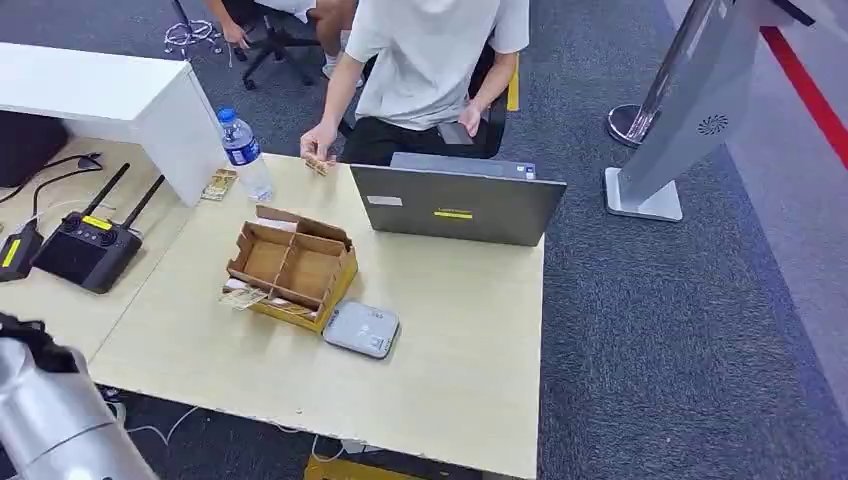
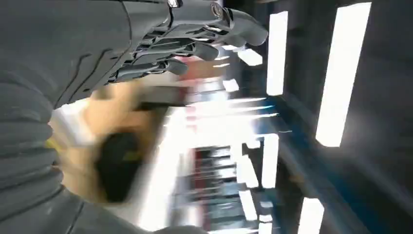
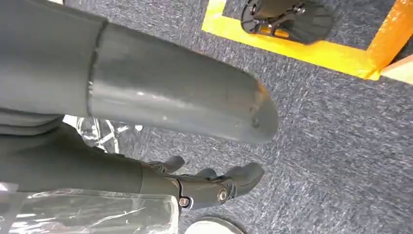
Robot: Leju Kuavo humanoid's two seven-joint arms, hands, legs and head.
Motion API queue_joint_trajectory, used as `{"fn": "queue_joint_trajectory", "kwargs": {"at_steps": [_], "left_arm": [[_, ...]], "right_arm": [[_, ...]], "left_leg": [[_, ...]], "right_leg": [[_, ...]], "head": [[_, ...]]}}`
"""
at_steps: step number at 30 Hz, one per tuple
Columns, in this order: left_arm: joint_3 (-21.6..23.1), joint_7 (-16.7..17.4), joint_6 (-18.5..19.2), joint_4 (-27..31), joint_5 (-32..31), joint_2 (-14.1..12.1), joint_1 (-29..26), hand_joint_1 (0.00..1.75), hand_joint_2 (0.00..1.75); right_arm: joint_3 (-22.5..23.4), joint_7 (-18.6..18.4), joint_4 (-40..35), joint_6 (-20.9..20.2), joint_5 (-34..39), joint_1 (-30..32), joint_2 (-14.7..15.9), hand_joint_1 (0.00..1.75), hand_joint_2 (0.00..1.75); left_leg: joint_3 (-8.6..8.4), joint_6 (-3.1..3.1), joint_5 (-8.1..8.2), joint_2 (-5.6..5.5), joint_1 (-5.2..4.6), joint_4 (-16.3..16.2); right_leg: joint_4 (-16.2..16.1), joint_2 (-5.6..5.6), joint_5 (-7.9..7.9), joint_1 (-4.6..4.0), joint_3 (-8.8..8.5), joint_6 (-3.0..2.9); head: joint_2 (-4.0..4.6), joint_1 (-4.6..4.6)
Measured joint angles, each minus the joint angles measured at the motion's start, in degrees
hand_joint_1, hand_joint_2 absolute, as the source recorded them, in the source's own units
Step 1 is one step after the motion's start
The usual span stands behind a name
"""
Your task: Pass the card to the sensor for recognition and then transmit it.
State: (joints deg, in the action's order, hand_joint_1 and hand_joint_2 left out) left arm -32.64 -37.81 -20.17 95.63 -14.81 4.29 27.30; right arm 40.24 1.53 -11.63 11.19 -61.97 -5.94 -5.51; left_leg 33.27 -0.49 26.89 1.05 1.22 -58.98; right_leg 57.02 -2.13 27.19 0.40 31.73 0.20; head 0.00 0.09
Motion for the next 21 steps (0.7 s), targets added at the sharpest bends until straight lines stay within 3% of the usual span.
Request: {"fn": "queue_joint_trajectory", "kwargs": {"at_steps": [3, 7, 8, 10, 12, 13, 15, 19, 21], "left_arm": [[12.9, 2.5, -6.8, 4.8, -9.5, -0.5, 5.3, 0.0, 1.75], [22.1, 4.1, -8.8, 7.3, -13.8, -1.1, 8.5, 0.0, 1.75], [23.8, 5.8, -9.6, 7.2, -18.5, -1.6, 9.5, 0.0, 1.75], [27.8, 12.3, -9.3, 4.6, -33.8, -4.1, 13.4, 0.0, 1.75], [32.4, 21.3, -3.5, -1.6, -51.9, -7.4, 19.2, 0.0, 1.75], [35.0, 26.3, 3.1, -7.1, -57.5, -8.8, 23.2, 0.0, 1.75], [39.8, 32.6, 12.4, -20.1, -61.7, -10.1, 31.5, 0.0, 1.75], [45.6, 36.9, 13.3, -39.6, -62.4, -10.4, 39.0, 0.0, 1.75], [47.2, 37.4, 13.5, -44.3, -62.2, -10.4, 40.2, 0.0, 1.75]], "right_arm": [[-0.1, -0.3, 0.1, -0.6, -1.1, -0.4, -0.4, 0.0, 0.0], [-0.2, -0.5, 0.1, -1.0, -1.7, -0.4, -0.6, 0.0, 0.0], [-0.3, -0.5, 0.2, -1.2, -2.0, -0.5, -0.6, 0.0, 0.0], [-0.4, -0.5, 0.2, -1.7, -2.6, -0.6, -0.6, 0.0, 0.0], [-0.6, -0.3, 0.2, -1.9, -2.5, -1.0, -0.7, 0.0, 0.0], [-0.6, -0.3, 0.3, -1.9, -2.0, -1.2, -0.7, 0.0, 0.0], [-0.6, -0.3, 0.3, -1.9, -1.6, -1.3, -0.7, 0.0, 0.0], [-0.3, -0.6, 0.3, -2.2, -1.5, -0.9, -0.7, 0.0, 0.0], [-0.2, -0.8, 0.3, -2.2, -1.6, -0.8, -0.7, 0.0, 0.0]], "left_leg": [[0.02, -0.02, -0.07, 0.42, -0.01, 0.0], [0.02, 0.0, -0.1, 0.47, -0.02, 0.0], [0.07, 0.0, -0.15, 0.46, -0.01, 0.0], [0.31, -0.03, -0.34, 0.38, 0.04, 0.0], [0.4, -0.03, -0.46, 0.29, 0.03, 0.0], [0.44, -0.07, -0.54, 0.28, 0.03, 0.0], [0.63, -0.12, -0.67, 0.29, 0.01, 0.0], [0.8, -0.16, -0.85, 0.86, -0.02, 0.1], [0.8, -0.16, -0.84, 1.02, -0.05, 0.1]], "right_leg": [[0.0, 0.38, -0.22, 0.0, 0.16, -0.04], [0.0, 0.44, -0.23, 0.01, 0.25, -0.05], [0.0, 0.45, -0.23, 0.0, 0.36, -0.05], [0.0, 0.36, -0.26, -0.02, 0.49, -0.07], [0.0, 0.29, -0.34, -0.03, 0.77, -0.1], [0.1, 0.27, -0.4, -0.03, 0.83, -0.16], [0.1, 0.29, -0.63, -0.03, 0.87, -0.22], [0.2, 0.82, -0.97, -0.02, 1.21, -0.25], [0.2, 0.99, -0.99, -0.01, 1.25, -0.24]], "head": [[0.0, 0.04], [0.0, 0.04], [0.0, 0.07], [0.0, 0.07], [0.0, 0.07], [0.0, 0.09], [0.0, 0.0], [0.0, 0.02], [0.0, 0.07]]}}
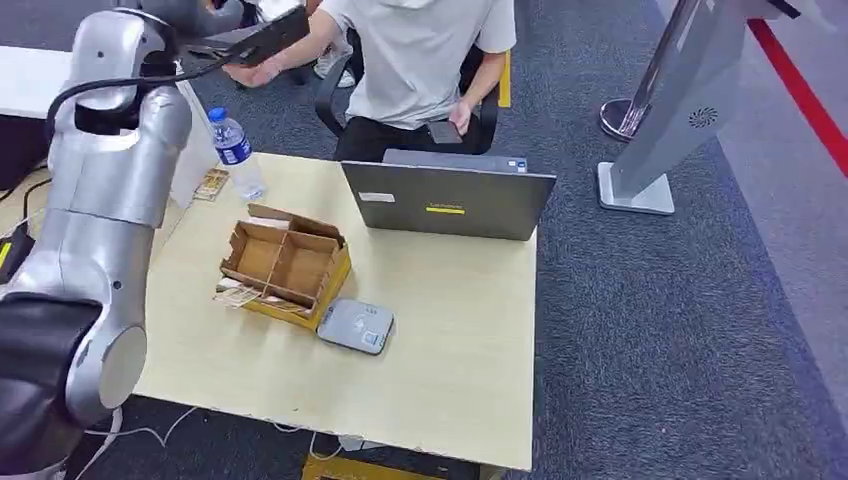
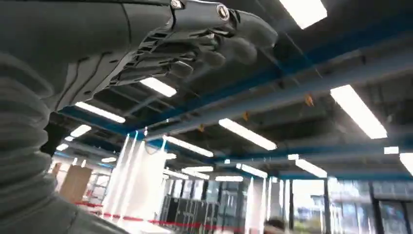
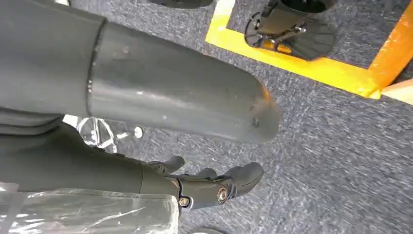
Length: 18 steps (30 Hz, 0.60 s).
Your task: Pass the card to the sensor for recognition and then transmit it.
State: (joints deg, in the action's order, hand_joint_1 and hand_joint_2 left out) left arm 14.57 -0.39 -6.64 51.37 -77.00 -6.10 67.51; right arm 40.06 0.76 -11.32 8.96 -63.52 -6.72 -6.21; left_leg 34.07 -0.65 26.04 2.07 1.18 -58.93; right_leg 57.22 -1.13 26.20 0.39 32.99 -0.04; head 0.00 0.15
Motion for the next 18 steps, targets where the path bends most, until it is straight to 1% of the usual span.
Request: {"fn": "queue_joint_trajectory", "kwargs": {"at_steps": [1, 3, 6, 12, 13, 18], "left_arm": [[0.4, 0.4, 0.1, -2.9, 0.2, 0.0, 0.5, 0.0, 1.75], [1.0, 0.6, 0.5, -6.7, 0.8, -0.1, 1.3, 0.0, 1.75], [1.3, 0.6, 0.8, -10.4, 1.4, -0.4, 2.1, 0.0, 1.75], [1.4, 0.6, 1.4, -13.7, 2.4, -0.6, 2.7, 0.0, 1.75], [1.5, 0.6, 1.6, -14.0, 2.5, -0.6, 2.7, 1.75, 1.75], [2.0, 0.3, 2.3, -15.0, 3.5, -0.6, 2.7, 1.75, 1.75]], "right_arm": [[0.0, -0.1, 0.0, 0.0, -0.1, 0.1, 0.0, 0.0, 0.0], [0.2, -0.2, 0.0, 0.0, -0.2, 0.1, 0.0, 0.0, 0.0], [0.2, -0.7, 0.0, 0.0, -0.3, 0.1, 0.0, 0.0, 0.0], [0.5, -0.9, 0.1, 0.2, -0.9, 0.1, 0.0, 0.0, 0.0], [0.5, -1.0, 0.1, 0.3, -1.0, 0.1, 0.0, 0.0, 0.0], [0.5, -1.0, 0.1, 0.3, -1.1, 0.1, 0.0, 0.0, 0.0]], "left_leg": [[0.02, 0.0, 0.0, 0.02, 0.0, 0.0], [0.09, 0.0, 0.0, 0.01, 0.01, 0.0], [0.14, 0.0, 0.0, -0.02, 0.02, 0.0], [0.18, -0.02, -0.01, -0.02, 0.02, 0.0], [0.19, -0.02, -0.02, -0.02, 0.02, 0.0], [0.2, -0.02, -0.02, -0.03, 0.01, 0.0]], "right_leg": [[0.0, 0.04, 0.0, 0.0, 0.04, 0.0], [0.0, 0.03, 0.0, -0.01, 0.1, 0.0], [0.0, 0.01, 0.01, -0.01, 0.15, 0.0], [0.0, 0.01, 0.01, -0.02, 0.19, 0.0], [0.0, 0.01, 0.01, -0.01, 0.19, 0.0], [0.0, -0.01, 0.01, -0.01, 0.19, 0.01]], "head": [[0.0, 0.0], [0.0, 0.0], [0.0, 0.02], [0.0, 0.0], [0.0, 0.0], [0.0, 0.0]]}}
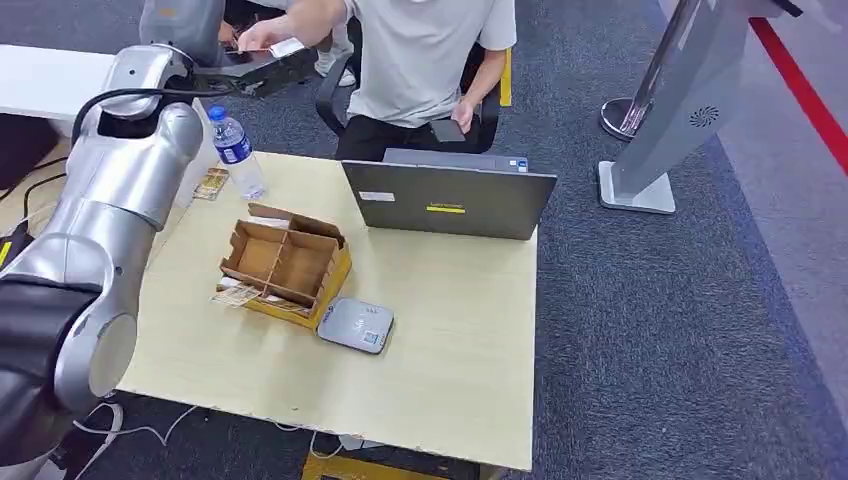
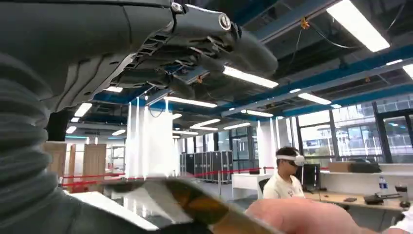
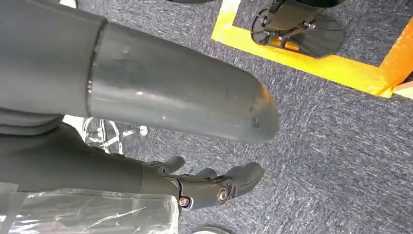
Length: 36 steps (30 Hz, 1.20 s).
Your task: Pass the card to the sensor for recognition and then transmit it.
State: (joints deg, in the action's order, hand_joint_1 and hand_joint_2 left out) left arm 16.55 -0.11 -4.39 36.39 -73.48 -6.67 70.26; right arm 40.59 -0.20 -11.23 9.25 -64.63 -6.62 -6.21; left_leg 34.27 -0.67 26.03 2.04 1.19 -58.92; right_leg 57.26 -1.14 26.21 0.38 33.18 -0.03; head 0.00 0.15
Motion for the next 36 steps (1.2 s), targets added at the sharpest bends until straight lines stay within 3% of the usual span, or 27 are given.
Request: {"fn": "queue_joint_trajectory", "kwargs": {"at_steps": [15, 20, 24, 33, 36], "left_arm": [[2.1, -1.4, -0.2, 0.6, 3.3, 0.6, -0.1, 1.75, 1.75], [3.0, -3.0, -1.2, 5.5, 5.4, 1.4, -2.8, 1.75, 1.75], [4.9, -3.3, -1.0, 15.4, 7.1, 1.8, -8.4, 1.75, 1.75], [4.9, -3.3, -0.9, 15.4, 7.1, 1.8, -8.6, 1.75, 1.75], [5.6, -3.3, -0.8, 18.5, 7.4, 1.8, -10.1, 1.75, 1.75]], "right_arm": [[0.5, 0.0, 0.2, 0.0, -0.2, 0.0, 0.0, 0.0, 0.0], [1.2, 0.2, 0.2, 0.1, -0.2, 0.0, 0.0, 0.0, 0.0], [1.9, 0.5, 0.2, 0.4, 0.3, 0.3, 0.0, 0.0, 0.0], [2.0, 0.5, 0.2, 0.4, 0.3, 0.3, 0.0, 0.0, 0.0], [2.2, 0.7, 0.2, 0.5, 0.4, 0.4, 0.0, 0.0, 0.0]], "left_leg": [[0.03, 0.0, 0.0, -0.01, 0.0, 0.0], [0.04, 0.0, 0.0, -0.03, -0.01, 0.0], [0.04, 0.0, 0.01, -0.03, -0.02, 0.0], [0.04, 0.01, 0.01, -0.03, -0.02, 0.0], [0.04, 0.01, 0.01, -0.03, -0.02, 0.0]], "right_leg": [[0.0, -0.01, 0.0, 0.0, 0.04, 0.0], [0.0, -0.04, 0.0, 0.0, 0.03, 0.0], [0.0, -0.05, 0.0, 0.01, 0.03, 0.0], [0.0, -0.05, 0.01, 0.01, 0.03, 0.0], [0.0, -0.05, 0.01, 0.01, 0.03, 0.01]], "head": [[0.0, 0.02], [0.0, 0.02], [0.0, 0.02], [0.0, 0.02], [0.0, 0.04]]}}
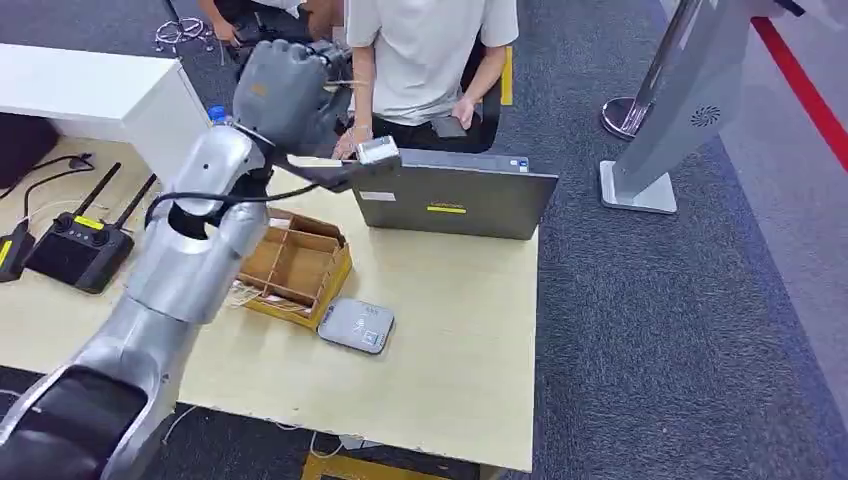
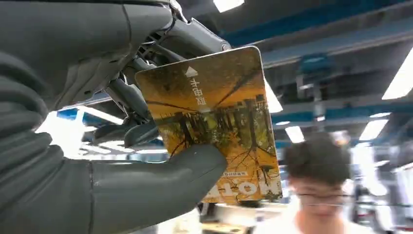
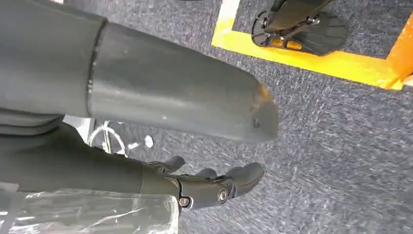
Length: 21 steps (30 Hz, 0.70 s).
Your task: Pass the card to the sensor for recognition and then transmit it.
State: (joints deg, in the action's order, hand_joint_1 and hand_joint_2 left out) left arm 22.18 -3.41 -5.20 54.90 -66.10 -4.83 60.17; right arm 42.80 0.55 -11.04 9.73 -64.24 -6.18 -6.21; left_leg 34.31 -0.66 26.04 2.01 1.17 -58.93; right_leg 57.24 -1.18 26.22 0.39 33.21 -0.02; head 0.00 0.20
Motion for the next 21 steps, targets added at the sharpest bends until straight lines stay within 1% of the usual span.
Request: {"fn": "queue_joint_trajectory", "kwargs": {"at_steps": [1, 2, 3, 5, 6, 7, 8, 12, 21], "left_arm": [[0.1, 0.0, 0.0, 0.5, 0.1, 0.0, -0.4, 1.75, 1.75], [2.7, 0.0, 0.5, 8.0, 0.4, 0.0, -4.8, 1.75, 1.75], [3.2, 0.1, 0.6, 9.4, 0.4, 0.0, -5.8, 1.75, 1.75], [9.9, 0.2, 1.2, 22.5, 0.9, -0.4, -14.4, 1.75, 1.75], [12.7, 0.2, 1.5, 26.7, 1.2, -1.1, -18.6, 1.75, 1.75], [15.9, 0.3, 2.3, 28.0, 0.7, -2.1, -22.8, 1.75, 1.75], [17.5, 1.1, 2.5, 27.6, -0.2, -2.7, -25.1, 1.75, 1.75], [18.6, 1.6, 3.4, 25.5, -0.3, -3.3, -26.8, 1.75, 1.75], [19.5, 3.4, 3.5, 21.9, -0.8, -4.2, -31.1, 1.75, 1.75]], "right_arm": [[0.1, 0.1, 0.0, 0.1, 0.0, 0.0, 0.0, 0.0, 0.0], [0.9, 0.3, 0.0, 0.5, 0.8, 0.4, 0.0, 0.0, 0.0], [1.0, 0.4, 0.0, 0.6, 0.8, 0.5, 0.0, 0.0, 0.0], [2.5, 0.8, 0.0, 1.0, 1.8, 1.2, 0.0, 0.0, 0.0], [3.4, 0.9, 0.0, 1.2, 1.9, 1.4, 0.0, 0.0, 0.0], [4.1, 0.9, 0.0, 1.5, 2.4, 1.5, 0.0, 0.0, 0.0], [4.9, 0.6, 0.0, 1.6, 2.7, 1.5, 0.0, 0.0, 0.0], [5.3, 0.3, 0.0, 1.6, 2.7, 1.5, 0.0, 0.0, 0.0], [6.6, 0.0, 0.0, 1.7, 3.0, 1.6, 0.0, 0.0, 0.0]], "left_leg": [[0.0, 0.0, 0.0, 0.0, 0.0, 0.0], [0.04, 0.01, 0.01, -0.06, 0.0, 0.0], [0.06, 0.01, 0.01, -0.09, 0.0, 0.0], [0.12, 0.03, 0.04, -0.09, 0.0, 0.0], [0.1, 0.02, 0.05, -0.07, 0.0, 0.0], [0.11, 0.01, 0.04, -0.07, 0.01, 0.0], [0.11, 0.01, 0.01, -0.07, 0.01, 0.0], [0.12, 0.01, 0.01, -0.08, 0.01, 0.0], [0.15, 0.01, 0.01, -0.08, 0.01, 0.0]], "right_leg": [[0.0, 0.0, 0.0, 0.0, 0.0, 0.0], [0.0, -0.06, 0.02, 0.0, 0.0, 0.0], [0.0, -0.09, 0.02, 0.0, 0.0, 0.0], [0.0, -0.11, 0.03, 0.0, 0.06, 0.0], [0.0, -0.1, 0.04, 0.0, 0.06, 0.0], [0.0, -0.1, 0.03, -0.01, 0.07, -0.01], [0.0, -0.1, 0.03, -0.01, 0.08, -0.01], [0.0, -0.1, 0.03, -0.01, 0.08, -0.01], [0.0, -0.1, 0.04, -0.01, 0.12, -0.01]], "head": [[0.0, -0.02], [0.0, -0.02], [0.0, 0.0], [0.0, -0.09], [0.0, -0.04], [0.0, -0.07], [0.0, -0.04], [0.0, -0.07], [0.0, -0.07]]}}
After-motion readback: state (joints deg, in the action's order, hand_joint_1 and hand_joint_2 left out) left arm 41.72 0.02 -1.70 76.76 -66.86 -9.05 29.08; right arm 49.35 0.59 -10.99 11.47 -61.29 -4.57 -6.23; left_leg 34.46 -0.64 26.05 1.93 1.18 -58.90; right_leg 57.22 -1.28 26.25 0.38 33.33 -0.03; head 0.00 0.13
